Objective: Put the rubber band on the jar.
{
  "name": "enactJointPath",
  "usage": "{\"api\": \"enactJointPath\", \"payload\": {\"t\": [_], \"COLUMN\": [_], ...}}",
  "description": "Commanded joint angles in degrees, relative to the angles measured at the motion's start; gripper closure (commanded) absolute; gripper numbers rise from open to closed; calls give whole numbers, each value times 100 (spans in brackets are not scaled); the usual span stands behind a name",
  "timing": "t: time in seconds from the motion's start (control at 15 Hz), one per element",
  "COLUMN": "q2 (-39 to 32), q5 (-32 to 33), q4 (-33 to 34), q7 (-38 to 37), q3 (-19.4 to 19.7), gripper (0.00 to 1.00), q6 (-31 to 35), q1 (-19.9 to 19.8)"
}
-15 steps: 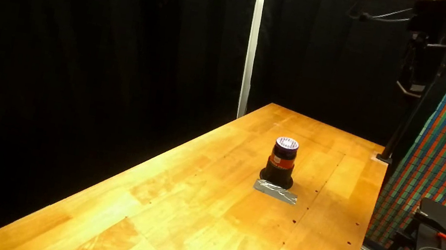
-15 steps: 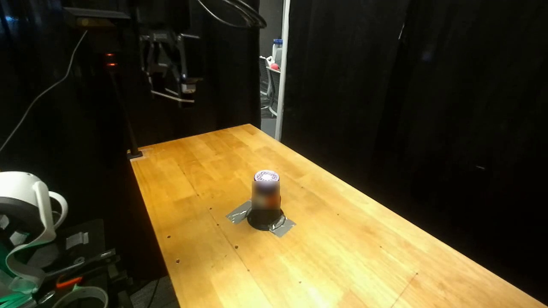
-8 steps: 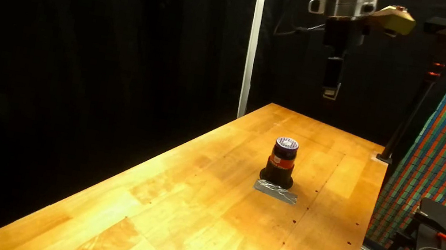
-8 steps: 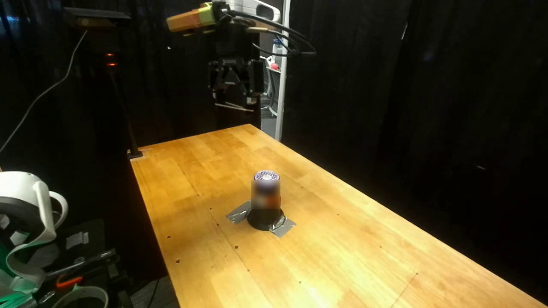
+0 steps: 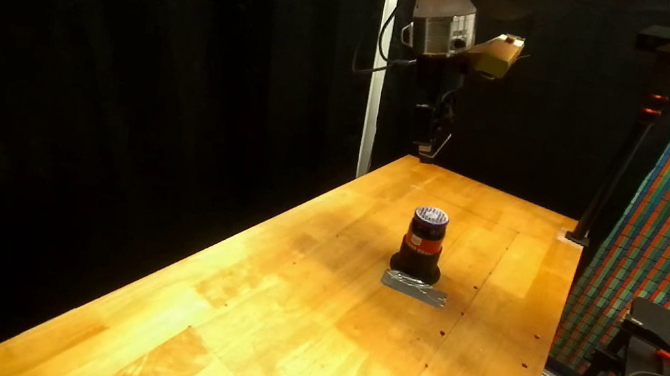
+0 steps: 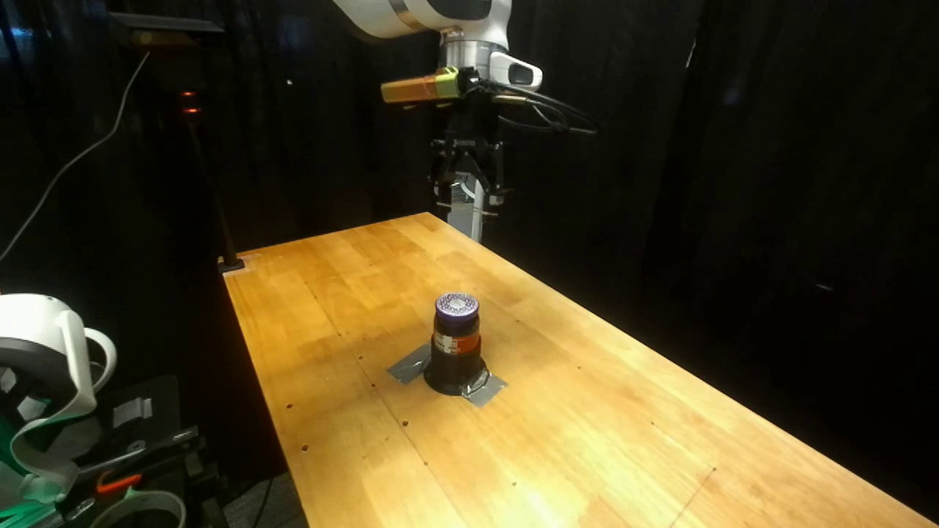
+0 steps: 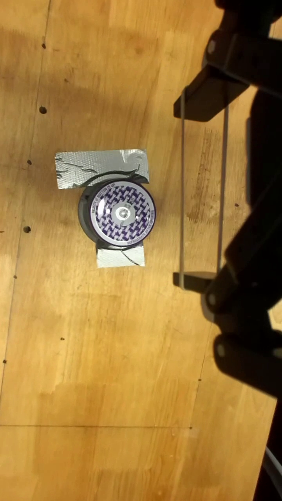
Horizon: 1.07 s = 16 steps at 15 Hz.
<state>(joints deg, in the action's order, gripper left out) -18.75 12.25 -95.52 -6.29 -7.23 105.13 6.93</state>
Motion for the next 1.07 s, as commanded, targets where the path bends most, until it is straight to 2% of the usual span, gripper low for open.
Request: {"api": "enactJointPath", "payload": {"t": [0.0,0.33,0.6,1.0], "q2": [-433,-732,-972,-1315], "q5": [-4,-238,-140,-284], "q4": [384,262,179,154], "q7": [19,17,-236,-279], "q3": [168,262,391,411], "gripper": [0,0,0,0], "q6": [121,428,772,728], "q1": [70,6,86,82]}}
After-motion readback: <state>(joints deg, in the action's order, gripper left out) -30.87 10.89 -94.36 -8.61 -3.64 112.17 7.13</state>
